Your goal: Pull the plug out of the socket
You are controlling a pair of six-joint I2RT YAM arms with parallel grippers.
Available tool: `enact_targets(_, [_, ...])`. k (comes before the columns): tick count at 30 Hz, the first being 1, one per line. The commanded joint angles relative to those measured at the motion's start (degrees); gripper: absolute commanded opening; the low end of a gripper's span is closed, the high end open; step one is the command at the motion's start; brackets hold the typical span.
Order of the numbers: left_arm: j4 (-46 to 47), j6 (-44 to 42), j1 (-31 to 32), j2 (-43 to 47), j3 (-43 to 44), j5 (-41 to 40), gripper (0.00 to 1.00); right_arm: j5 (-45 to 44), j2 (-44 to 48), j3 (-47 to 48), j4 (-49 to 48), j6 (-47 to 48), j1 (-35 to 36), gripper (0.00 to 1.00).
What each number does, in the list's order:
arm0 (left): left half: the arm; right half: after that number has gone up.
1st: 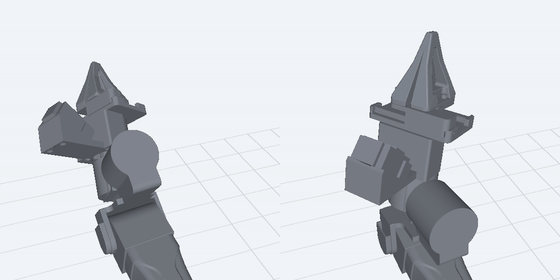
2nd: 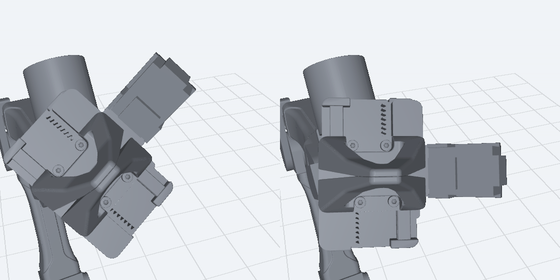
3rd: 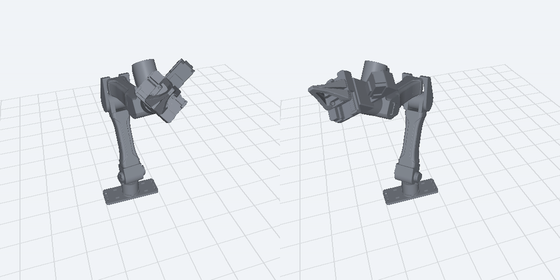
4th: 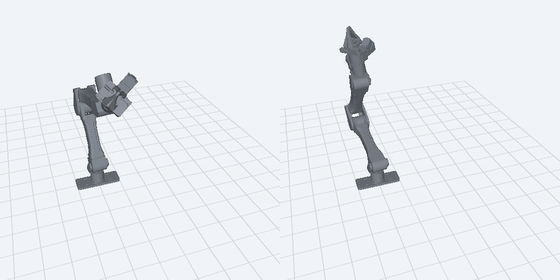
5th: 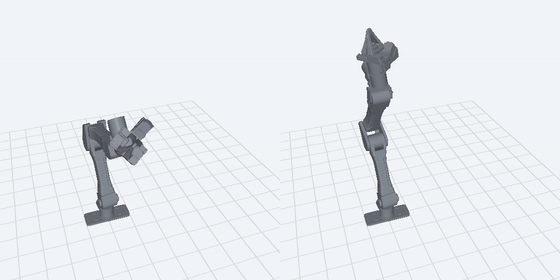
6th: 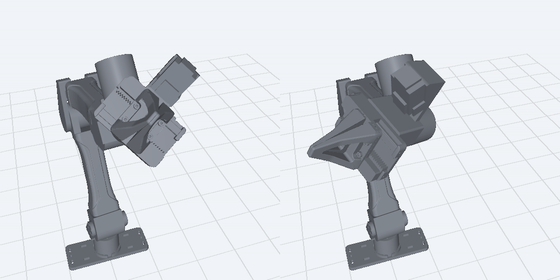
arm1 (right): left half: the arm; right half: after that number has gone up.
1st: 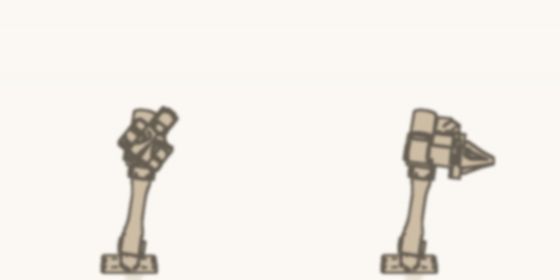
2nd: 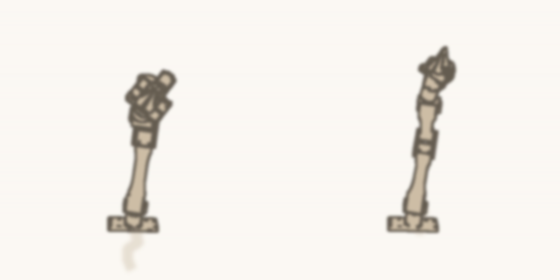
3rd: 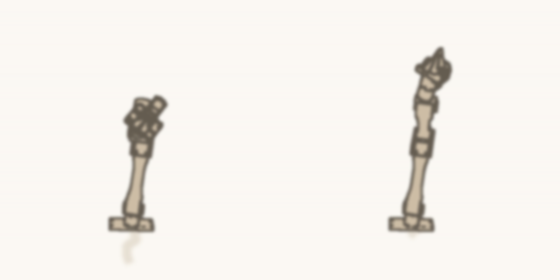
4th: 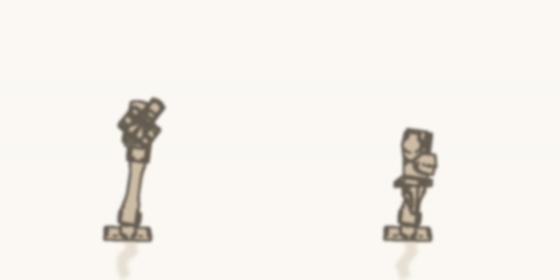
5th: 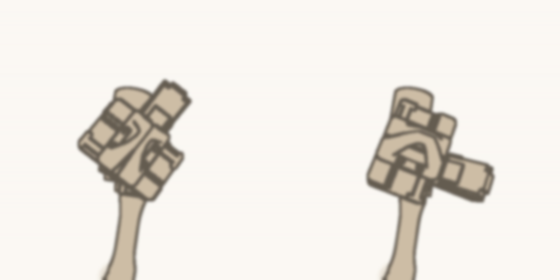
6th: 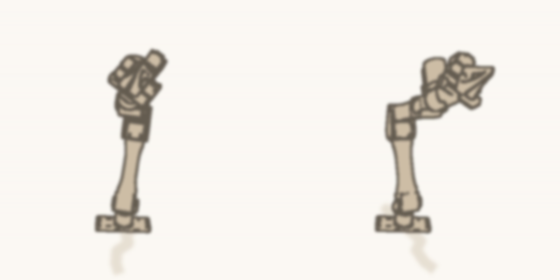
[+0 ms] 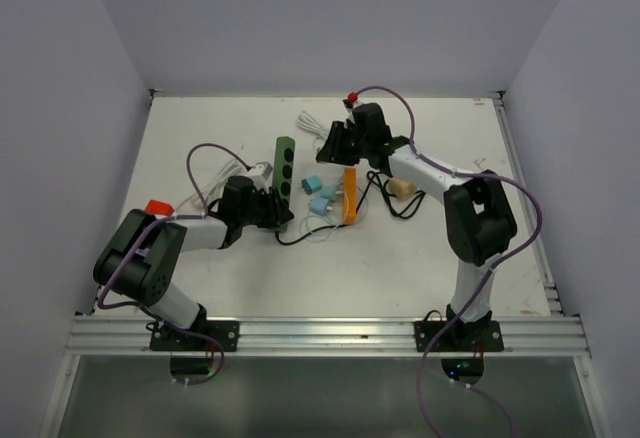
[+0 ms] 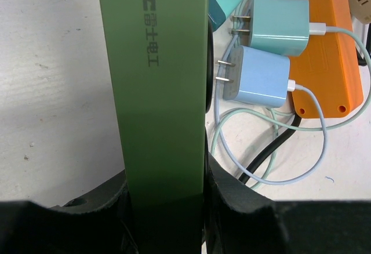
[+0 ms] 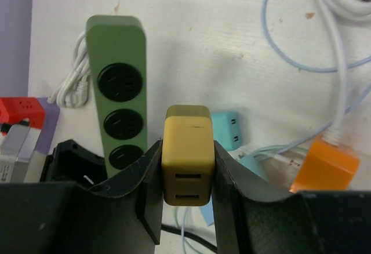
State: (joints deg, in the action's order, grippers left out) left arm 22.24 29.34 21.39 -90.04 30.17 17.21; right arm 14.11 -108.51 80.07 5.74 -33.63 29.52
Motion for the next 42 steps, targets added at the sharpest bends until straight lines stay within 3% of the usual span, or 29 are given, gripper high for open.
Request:
enact_targets(1, [2.37,-2.89,-0.29,1.53,1.29,-0.69,0.0,-0.4,-2.67,3.86,1.55,1.37,-3.41,0.11])
enact_targets(8, [2.81,-3.5,0.15,1.53,1.29,0.01,0.0,0.48,-12.68,15.27,8.76,4.97,-7.37,0.17])
enact_targets(11, [3.07,-3.85,0.41,1.88,1.2,0.02,0.0,0.31,-15.94,17.65,9.64,5.76,-8.07,0.25])
enact_targets(17, [2.37,-4.38,0.41,1.89,1.64,-0.34,0.0,0.39,-19.37,20.38,11.05,7.0,-8.42,0.56])
enact_targets(24, [0.79,-4.38,0.41,1.01,3.4,0.63,0.0,-1.19,-16.92,21.53,13.16,8.66,-8.77,0.71])
enact_targets(30, [-7.63,-2.63,0.23,-1.97,12.95,0.89,0.0,-0.67,-6.57,15.3,9.4,7.27,-9.3,0.73])
enact_targets(34, [-10.62,-0.43,0.15,-7.07,20.17,3.44,0.0,3.2,1.01,2.32,0.87,3.48,-9.3,0.73])
enact_targets(42, [-21.88,-3.15,-0.82,-18.84,37.31,-2.0,0.03,3.99,11.82,-10.89,-3.01,4.27,-9.39,0.73])
